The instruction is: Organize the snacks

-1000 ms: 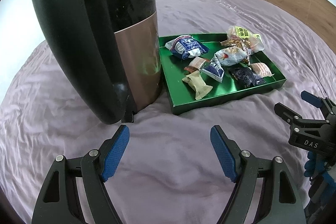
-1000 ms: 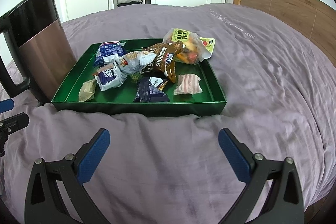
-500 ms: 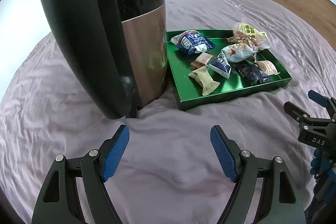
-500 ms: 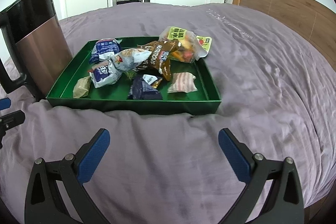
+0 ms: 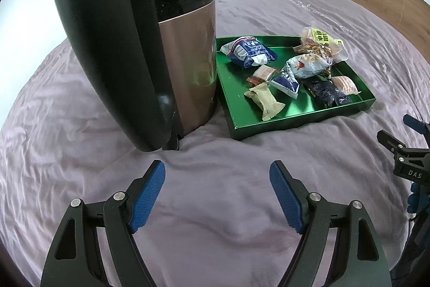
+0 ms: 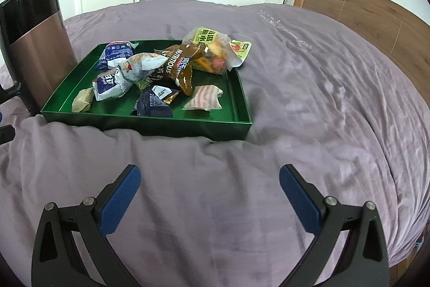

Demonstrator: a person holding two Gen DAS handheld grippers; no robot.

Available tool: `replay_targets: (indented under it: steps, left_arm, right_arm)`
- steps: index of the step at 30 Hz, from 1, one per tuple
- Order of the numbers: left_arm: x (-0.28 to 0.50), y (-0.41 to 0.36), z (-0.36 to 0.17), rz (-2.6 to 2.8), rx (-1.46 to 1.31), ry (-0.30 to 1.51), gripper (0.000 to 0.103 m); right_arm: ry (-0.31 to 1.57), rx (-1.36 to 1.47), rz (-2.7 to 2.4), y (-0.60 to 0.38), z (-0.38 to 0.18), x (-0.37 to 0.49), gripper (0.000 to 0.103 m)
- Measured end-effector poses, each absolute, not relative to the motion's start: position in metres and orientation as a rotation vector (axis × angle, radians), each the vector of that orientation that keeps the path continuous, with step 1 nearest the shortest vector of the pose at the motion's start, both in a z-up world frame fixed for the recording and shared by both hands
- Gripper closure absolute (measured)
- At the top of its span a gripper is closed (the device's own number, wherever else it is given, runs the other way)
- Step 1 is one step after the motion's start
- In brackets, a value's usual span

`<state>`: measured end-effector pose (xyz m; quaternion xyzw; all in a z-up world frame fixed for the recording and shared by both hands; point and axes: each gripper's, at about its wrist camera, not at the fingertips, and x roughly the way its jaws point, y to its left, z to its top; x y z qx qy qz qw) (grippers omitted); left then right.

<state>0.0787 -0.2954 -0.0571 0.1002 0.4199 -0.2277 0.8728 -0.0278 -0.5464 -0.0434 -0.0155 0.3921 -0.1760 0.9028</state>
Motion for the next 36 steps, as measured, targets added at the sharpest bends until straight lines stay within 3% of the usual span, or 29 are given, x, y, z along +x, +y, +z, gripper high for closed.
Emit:
replay_targets:
  steps: [2, 36]
  left_arm:
    - [0.0778, -0.2961, -0.0574, -0.466, 0.224, 0.869, 0.020]
    - [0.0793, -0.2989, -0.0659, -0.466, 0.246, 0.894, 0.020]
  right_arm:
    - [0.811, -0.036, -0.363, -0.5481, -0.0437, -0.0269, 0.000]
    - [0.816, -0.041, -0.350, -0.5544, -0.0487, -0.0233, 0.000]
